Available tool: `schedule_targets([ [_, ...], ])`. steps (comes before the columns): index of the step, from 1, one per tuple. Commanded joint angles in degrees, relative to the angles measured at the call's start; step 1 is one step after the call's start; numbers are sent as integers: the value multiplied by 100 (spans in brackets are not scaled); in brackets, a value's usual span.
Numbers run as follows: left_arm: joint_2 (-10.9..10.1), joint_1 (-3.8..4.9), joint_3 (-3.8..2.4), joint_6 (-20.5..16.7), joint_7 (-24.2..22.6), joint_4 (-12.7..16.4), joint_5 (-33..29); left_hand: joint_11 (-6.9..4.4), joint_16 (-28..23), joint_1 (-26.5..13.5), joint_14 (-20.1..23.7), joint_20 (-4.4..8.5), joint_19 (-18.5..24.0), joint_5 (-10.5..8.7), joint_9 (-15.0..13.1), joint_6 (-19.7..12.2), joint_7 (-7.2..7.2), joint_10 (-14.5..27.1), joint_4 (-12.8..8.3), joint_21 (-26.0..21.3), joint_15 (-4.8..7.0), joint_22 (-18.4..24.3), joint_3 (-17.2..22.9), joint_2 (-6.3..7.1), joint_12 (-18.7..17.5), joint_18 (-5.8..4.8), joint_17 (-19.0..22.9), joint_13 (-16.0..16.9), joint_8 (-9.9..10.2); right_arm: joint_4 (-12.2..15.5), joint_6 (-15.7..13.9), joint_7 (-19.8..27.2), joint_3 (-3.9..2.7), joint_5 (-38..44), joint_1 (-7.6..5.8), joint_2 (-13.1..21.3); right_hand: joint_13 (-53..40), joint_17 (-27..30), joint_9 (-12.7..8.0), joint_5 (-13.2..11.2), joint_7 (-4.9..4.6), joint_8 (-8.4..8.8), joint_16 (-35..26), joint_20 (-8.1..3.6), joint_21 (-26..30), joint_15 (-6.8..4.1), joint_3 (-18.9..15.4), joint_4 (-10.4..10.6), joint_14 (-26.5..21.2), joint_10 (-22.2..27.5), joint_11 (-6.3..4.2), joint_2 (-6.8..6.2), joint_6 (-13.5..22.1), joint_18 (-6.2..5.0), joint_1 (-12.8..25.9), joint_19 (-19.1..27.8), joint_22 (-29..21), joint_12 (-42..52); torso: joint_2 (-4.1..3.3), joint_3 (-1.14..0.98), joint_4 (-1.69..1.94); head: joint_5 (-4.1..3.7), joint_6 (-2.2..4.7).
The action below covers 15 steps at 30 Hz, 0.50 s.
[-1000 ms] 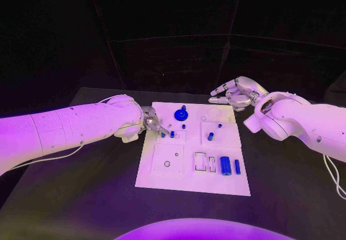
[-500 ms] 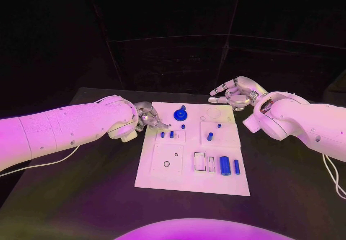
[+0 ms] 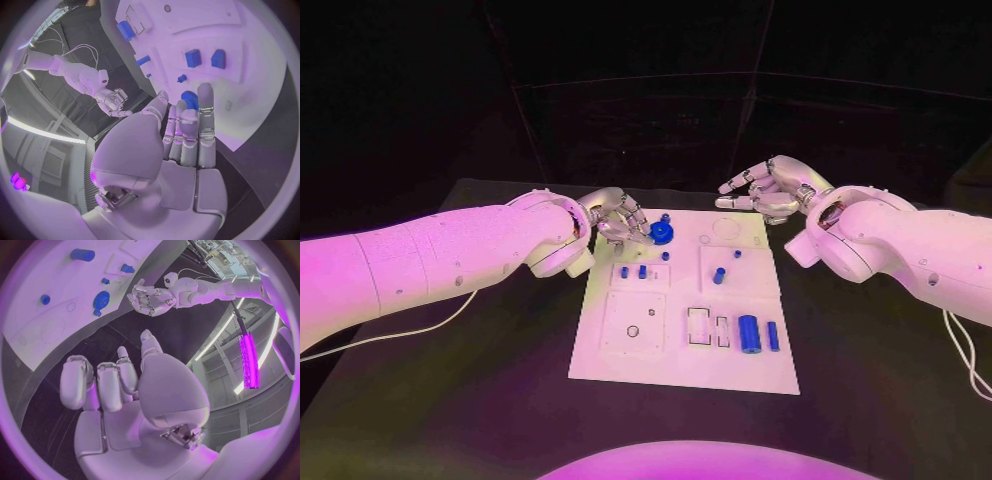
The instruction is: Assemble the parts on the task board
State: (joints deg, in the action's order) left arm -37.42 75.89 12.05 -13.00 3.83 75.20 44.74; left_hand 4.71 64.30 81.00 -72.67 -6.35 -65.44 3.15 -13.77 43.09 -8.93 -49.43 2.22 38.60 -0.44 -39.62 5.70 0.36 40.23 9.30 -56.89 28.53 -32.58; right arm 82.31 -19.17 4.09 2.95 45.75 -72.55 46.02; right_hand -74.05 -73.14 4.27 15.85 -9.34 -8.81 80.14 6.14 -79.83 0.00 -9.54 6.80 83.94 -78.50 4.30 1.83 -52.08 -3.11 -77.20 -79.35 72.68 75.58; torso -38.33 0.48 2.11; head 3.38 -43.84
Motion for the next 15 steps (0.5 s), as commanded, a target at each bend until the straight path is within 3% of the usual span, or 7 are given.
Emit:
schedule_targets([
  [1, 142, -7, -2, -239, -797, -152, 643, 7, -101, 218, 68, -15, 23, -7, 294, 253, 28, -110, -204, -68, 17, 69, 231, 77, -344, 105, 192, -455, 364, 2, -30, 56, -3, -21, -11, -9, 3, 4, -8, 31, 18, -33, -28, -15, 32, -26, -36, 0, 255, 34, -11, 5, 33, -95, 43, 36, -4, -32, -4, 3, -8, -26, 29],
  [5, 396, -44, -1, -137, -900, -415, 1225, 15, 95, 225, -179, 21, -172, 4, 588, 482, 45, -138, -373, 36, 22, 43, 501, 219, -816, 113, 168, -1001, 778, -1, -27, 59, -3, -21, -11, -24, 3, 4, -8, 31, 18, -33, -28, -15, 32, -26, -36, 0, 255, 34, -11, 5, 33, -95, 43, 36, -4, -32, -2, 0, -13, -45, 45],
  [9, 628, -96, 3, 22, -877, -672, 1683, 39, 636, 69, -634, 29, -472, -1, 776, 666, 57, -139, -476, 274, -2, -79, 679, 385, -1192, 116, -313, -1442, 1061, -5, -27, 61, -3, -21, -11, -38, 3, 4, -8, 31, 18, -33, -28, -15, 32, -26, -36, 0, 255, 34, -11, 5, 33, -95, 43, 36, -4, -32, -6, 3, -13, -58, 58],
  [12, 787, -137, 6, 179, -792, -840, 1998, 39, 1013, -56, -913, 38, -843, -19, 881, 836, 81, -228, -543, 902, 16, -645, 812, 431, -1353, 11, -693, -1706, 1214, -7, -28, 63, -3, -21, -11, -46, -2, -2, -8, 33, 18, -34, -26, -15, 30, -26, -37, 0, 256, 31, -12, 8, 33, -94, 42, 34, -2, -27, -6, 4, -7, -71, 58],
  [15, 910, -159, 26, 352, -676, -968, 2204, 44, 1123, -145, -992, 38, -944, -24, 916, 918, 79, -223, -554, 1087, 15, -815, 837, 456, -1423, -25, -800, -1813, 1266, -10, -33, 65, -3, -21, -11, -49, -2, -2, -8, 33, 18, -34, -26, -15, 30, -26, -37, 0, 256, 31, -12, 8, 33, -94, 42, 34, -2, -27, -6, 6, -5, -79, 56],
])
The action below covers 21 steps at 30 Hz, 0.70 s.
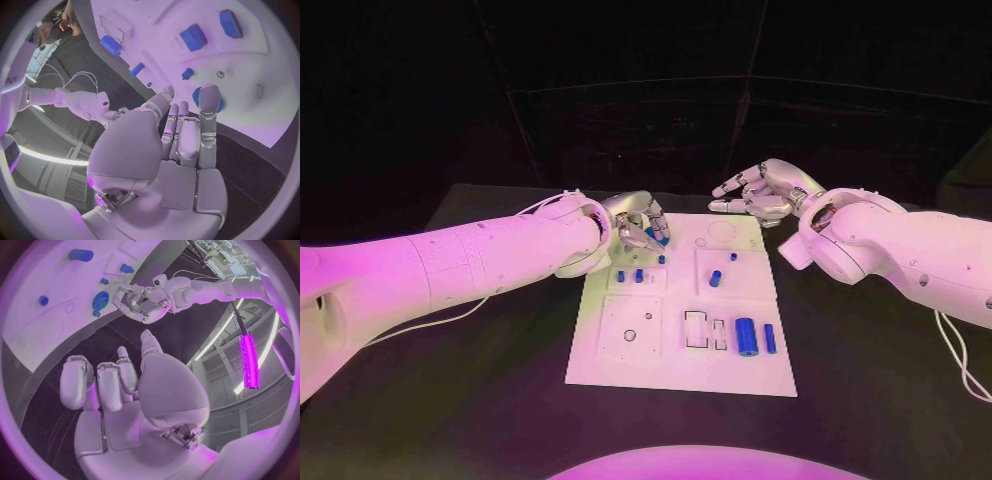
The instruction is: Assemble the parts on the task board
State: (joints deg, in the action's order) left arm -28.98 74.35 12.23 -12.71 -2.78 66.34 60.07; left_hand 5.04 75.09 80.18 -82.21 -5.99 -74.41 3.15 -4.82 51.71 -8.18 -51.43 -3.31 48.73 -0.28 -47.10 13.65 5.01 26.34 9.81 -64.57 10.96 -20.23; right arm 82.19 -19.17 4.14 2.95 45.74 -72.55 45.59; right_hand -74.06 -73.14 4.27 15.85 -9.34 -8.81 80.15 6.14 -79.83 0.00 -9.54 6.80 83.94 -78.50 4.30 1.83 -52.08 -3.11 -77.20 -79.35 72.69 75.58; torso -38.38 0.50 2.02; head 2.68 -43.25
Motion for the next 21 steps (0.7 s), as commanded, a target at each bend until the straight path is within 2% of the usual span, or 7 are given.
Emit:
schedule_targets([
  [1, 98, -9, 19, 365, 18, -117, 745, 14, 70, -100, -55, 1, -78, -27, 29, 71, 1, -16, 8, 138, -3, -130, 32, -1, -49, -90, -60, -79, 42, 1, -36, 60, -3, -20, -11, -7, 0, -1, -8, 33, 18, -34, -26, -15, 30, -26, -37, 0, 256, 31, -12, 8, 33, -94, 42, 35, -2, -27, -1, 4, 7, -10, -3],
  [8, 294, -24, 70, 522, 157, -328, 1053, -10, 159, -180, -129, 12, -209, -30, 60, 157, 22, -118, -3, 378, 16, -355, 9, 12, -50, -131, -136, -163, 98, -5, -61, 72, -3, -20, -11, -20, 0, -1, -8, 33, 18, -34, -26, -15, 30, -26, -37, 0, 256, 31, -12, 8, 33, -94, 42, 35, -2, -27, -1, 0, 6, -18, -12],
  [21, 447, -41, 90, 600, 292, -443, 1252, -42, 225, -189, -198, 41, -355, -30, 77, 332, 57, -249, -55, 650, 47, -614, 54, -49, -72, -181, -169, -280, 137, -9, -68, 80, -3, -20, -11, -33, 5, 6, -8, 36, 18, -35, -30, -15, 34, -26, -36, -1, 255, 35, -12, 12, 33, -95, 39, 37, -7, -32, 6, 0, 13, -27, -34],
])
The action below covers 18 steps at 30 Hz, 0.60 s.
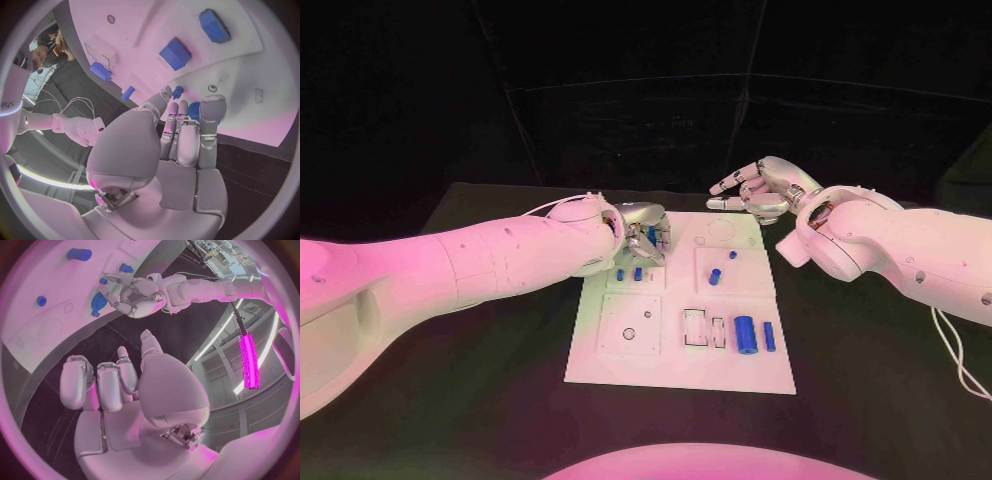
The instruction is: Assemble the parts on the task board
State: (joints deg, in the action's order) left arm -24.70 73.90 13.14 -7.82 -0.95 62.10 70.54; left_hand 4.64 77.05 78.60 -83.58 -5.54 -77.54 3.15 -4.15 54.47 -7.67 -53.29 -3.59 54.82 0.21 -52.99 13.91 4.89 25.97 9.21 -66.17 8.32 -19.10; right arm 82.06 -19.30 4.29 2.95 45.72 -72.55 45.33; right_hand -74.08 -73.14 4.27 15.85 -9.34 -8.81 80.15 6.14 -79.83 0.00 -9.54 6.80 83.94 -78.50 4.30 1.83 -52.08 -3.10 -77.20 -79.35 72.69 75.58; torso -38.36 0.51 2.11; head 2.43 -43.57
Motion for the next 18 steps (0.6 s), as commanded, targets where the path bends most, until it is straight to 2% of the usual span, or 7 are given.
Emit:
schedule_targets([
  [1, 23, 3, -1, 114, 117, -22, 208, -6, 33, -26, -65, -2, -52, -29, 11, 70, 9, -77, -32, 59, 1, -44, 38, -48, -36, -125, -12, -24, 26, 5, -55, 65, -3, -18, -11, -7, 7, 6, -9, 36, 18, -35, -31, -15, 34, -26, -36, -1, 255, 35, -12, 12, 33, -95, 39, 37, -7, -32, 5, -1, 2, -3, -3],
  [7, 56, -1, 0, 198, 172, -44, 241, -36, 53, 4, -91, 22, -109, -30, 16, 186, 36, -207, -82, 180, 27, -163, 139, -123, -53, -148, -6, -99, 50, 4, -50, 63, -3, -18, -10, -10, 7, 6, -9, 36, 18, -35, -31, -15, 34, -26, -36, -1, 255, 35, -12, 12, 33, -95, 39, 37, -7, -32, 7, -1, 3, -6, -12],
  [18, 112, -12, -1, 359, 276, -98, 280, -52, 55, 16, -100, 37, -149, -29, 22, 250, 51, -278, -128, 283, 42, -269, 224, -157, -90, -170, 19, -163, 81, 5, -43, 63, -3, -18, -10, -12, 1, -6, -9, 44, 19, -38, -25, -16, 33, -26, -35, -4, 258, 31, -13, 19, 34, -95, 32, 36, -5, -26, 6, -2, 4, -9, -24],
])
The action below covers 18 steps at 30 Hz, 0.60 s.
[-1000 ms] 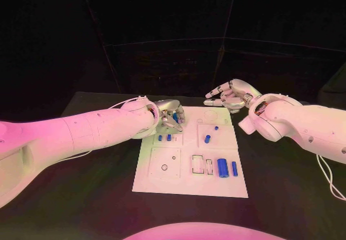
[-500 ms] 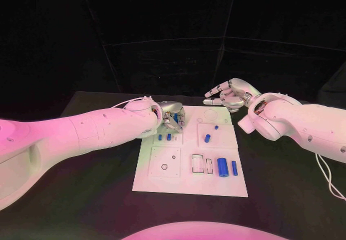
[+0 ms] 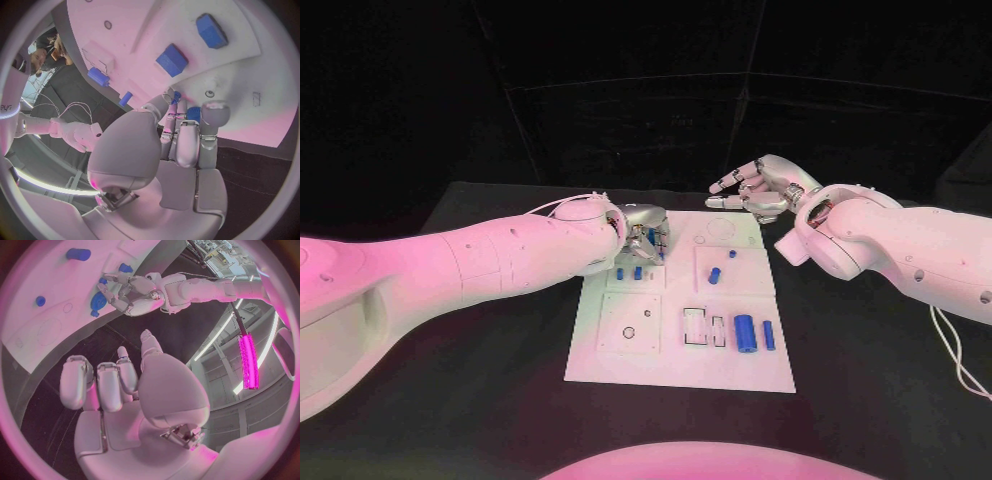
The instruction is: Assemble the parts on the task board
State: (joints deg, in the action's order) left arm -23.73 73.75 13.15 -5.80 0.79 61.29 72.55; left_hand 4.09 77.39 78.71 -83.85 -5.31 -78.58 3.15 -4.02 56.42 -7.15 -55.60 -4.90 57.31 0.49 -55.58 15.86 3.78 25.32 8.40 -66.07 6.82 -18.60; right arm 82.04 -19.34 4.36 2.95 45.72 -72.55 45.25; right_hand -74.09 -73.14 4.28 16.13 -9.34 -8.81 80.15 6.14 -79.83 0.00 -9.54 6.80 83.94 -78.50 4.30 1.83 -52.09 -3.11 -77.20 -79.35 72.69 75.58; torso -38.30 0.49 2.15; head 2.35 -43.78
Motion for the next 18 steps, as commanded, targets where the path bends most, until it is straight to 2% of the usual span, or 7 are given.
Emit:
schedule_targets([
  [1, 22, 1, -2, 170, 115, -28, 81, 3, 21, 4, -72, 14, -46, -29, 9, 56, -2, -47, 3, 36, 15, -12, 30, -46, -26, -89, 9, -14, 32, 7, -40, 56, -3, -18, -11, -5, 2, -6, -9, 16, 19, -38, -25, -16, 33, -26, -35, -4, 258, 31, -13, 19, 34, -94, 32, 35, -5, -26, 0, -1, 1, 0, -3],
  [15, 60, -12, -2, 238, 165, -92, 87, 4, 31, 20, -83, 20, -80, -30, 17, 79, -11, -86, -42, 126, 16, -105, 130, -89, -73, -109, 19, -76, 79, 8, -40, 57, -3, -18, -11, -7, 2, -6, -9, 16, 19, -38, -25, -16, 33, -26, -35, -4, 258, 31, -13, 19, 34, -94, 32, 35, -5, -26, -4, 1, -4, -6, -11],
  [16, 60, -12, -2, 238, 165, -92, 87, -15, 62, 142, -107, 44, -129, -35, 14, 206, -35, -295, -243, 287, 39, -269, 578, -234, -128, -136, 27, -193, 150, 8, -40, 57, -3, -18, -11, -7, -2, -8, -9, 20, 20, -40, -24, -16, 32, -27, -35, -4, 259, 27, -13, 24, 33, -94, 29, 34, -3, -22, 1, 2, 4, -9, -15],
  [18, 48, -18, -3, 158, 68, -69, 102, -24, 64, 118, -111, 49, -146, -36, 11, 249, -32, -352, -275, 340, 45, -324, 669, -237, -138, -146, 40, -214, 160, 9, -42, 60, -3, -18, -11, -8, -2, -8, -9, 20, 20, -40, -24, -16, 32, -27, -35, -4, 259, 27, -13, 24, 33, -94, 29, 34, -3, -22, 2, 2, 4, -12, -17],
])
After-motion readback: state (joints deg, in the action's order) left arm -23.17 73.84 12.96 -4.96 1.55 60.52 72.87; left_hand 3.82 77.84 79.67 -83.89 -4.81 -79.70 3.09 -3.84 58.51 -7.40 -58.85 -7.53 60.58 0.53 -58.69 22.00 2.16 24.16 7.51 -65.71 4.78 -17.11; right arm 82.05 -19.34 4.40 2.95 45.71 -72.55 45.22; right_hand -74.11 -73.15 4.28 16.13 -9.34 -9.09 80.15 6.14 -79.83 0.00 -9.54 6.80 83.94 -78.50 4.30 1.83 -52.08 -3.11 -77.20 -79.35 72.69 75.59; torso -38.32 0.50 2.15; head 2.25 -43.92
